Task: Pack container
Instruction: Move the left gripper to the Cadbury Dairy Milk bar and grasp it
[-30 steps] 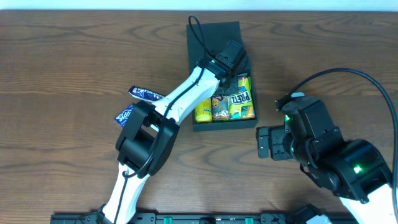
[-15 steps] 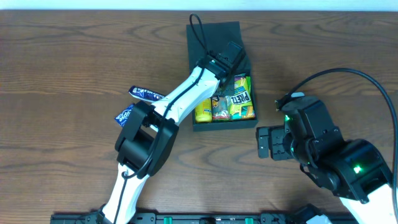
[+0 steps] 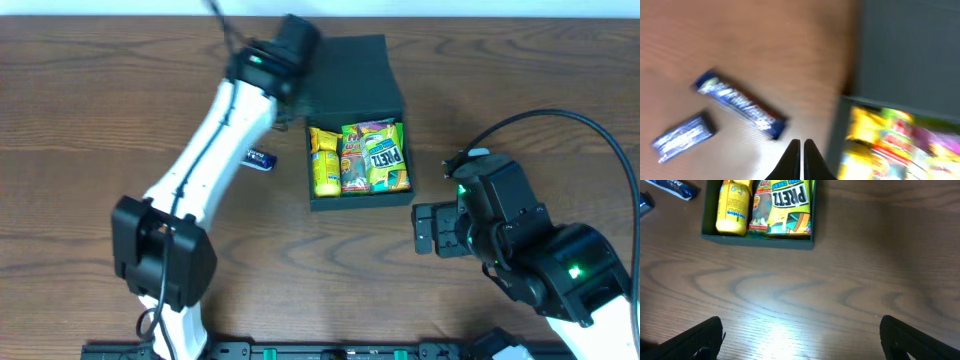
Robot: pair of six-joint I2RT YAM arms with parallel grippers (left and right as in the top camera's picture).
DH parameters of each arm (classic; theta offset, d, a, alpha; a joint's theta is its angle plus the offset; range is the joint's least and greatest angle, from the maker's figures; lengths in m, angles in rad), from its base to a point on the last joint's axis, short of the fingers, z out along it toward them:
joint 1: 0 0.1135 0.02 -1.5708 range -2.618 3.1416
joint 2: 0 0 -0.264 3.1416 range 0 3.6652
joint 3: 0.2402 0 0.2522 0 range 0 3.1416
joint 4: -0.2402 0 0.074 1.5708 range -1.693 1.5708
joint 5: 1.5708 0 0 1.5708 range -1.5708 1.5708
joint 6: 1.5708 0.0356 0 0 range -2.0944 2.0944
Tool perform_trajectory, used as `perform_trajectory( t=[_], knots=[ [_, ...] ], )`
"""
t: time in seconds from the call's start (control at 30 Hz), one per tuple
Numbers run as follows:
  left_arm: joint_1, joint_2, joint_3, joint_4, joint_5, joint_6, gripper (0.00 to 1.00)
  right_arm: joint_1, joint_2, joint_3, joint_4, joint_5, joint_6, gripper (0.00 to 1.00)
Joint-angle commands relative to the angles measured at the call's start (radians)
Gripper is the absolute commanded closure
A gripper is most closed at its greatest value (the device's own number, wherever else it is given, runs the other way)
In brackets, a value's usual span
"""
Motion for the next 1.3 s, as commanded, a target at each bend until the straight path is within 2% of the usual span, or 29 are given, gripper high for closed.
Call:
perform_trajectory(
  t=[0.0,0.13,0.17,0.2,0.23,0.27,0.33,0.37,0.4,0.57,0.83,1.13,1.27],
  knots=[
    [0.069,0.006,0.001,-0.031,-0.024,-0.157,0.95,-0.006,-0.004,0.006,0.0,0.006,-0.012,0.01],
    [0.127,0.006,-0.029,-0.029,-0.017,-0.326,0.94,-0.006,-0.004,0.006,0.0,0.006,-0.012,0.01],
    [0.135,0.012,-0.045,-0.028,-0.017,-0.407,0.76,-0.006,-0.004,0.006,0.0,0.006,-0.012,0.01],
    [0.137,0.017,-0.054,-0.028,-0.017,-0.457,0.5,-0.006,-0.004,0.006,0.0,0.006,-0.012,0.01],
    [0.137,0.02,-0.063,-0.028,-0.017,-0.489,0.39,-0.006,-0.004,0.006,0.0,0.006,-0.012,0.01],
    [0.137,0.023,-0.074,-0.024,-0.017,-0.516,0.35,-0.006,-0.004,0.006,0.0,0.006,-0.012,0.01],
    [0.137,0.034,-0.113,-0.012,-0.017,-0.597,0.16,-0.006,-0.004,0.006,0.0,0.006,-0.012,0.01],
    [0.137,0.044,-0.131,-0.008,-0.017,-0.643,0.09,-0.006,-0.004,0.006,0.0,0.006,-0.012,0.01],
    [0.137,0.051,-0.146,0.0,-0.008,-0.673,0.07,-0.006,-0.004,0.006,0.0,0.006,-0.012,0.01],
    [0.137,0.09,-0.231,0.09,0.068,-0.729,0.05,-0.006,-0.004,0.006,0.0,0.006,-0.012,0.01],
    [0.137,0.101,-0.339,0.259,0.089,-0.73,0.17,-0.006,-0.004,0.006,0.0,0.006,-0.012,0.01],
    [0.137,0.101,-0.431,0.356,0.092,-0.729,0.2,-0.006,-0.004,0.006,0.0,0.006,-0.012,0.01],
    [0.137,0.101,-0.461,0.386,0.092,-0.729,0.25,-0.006,-0.004,0.006,0.0,0.006,-0.012,0.01]
  ],
)
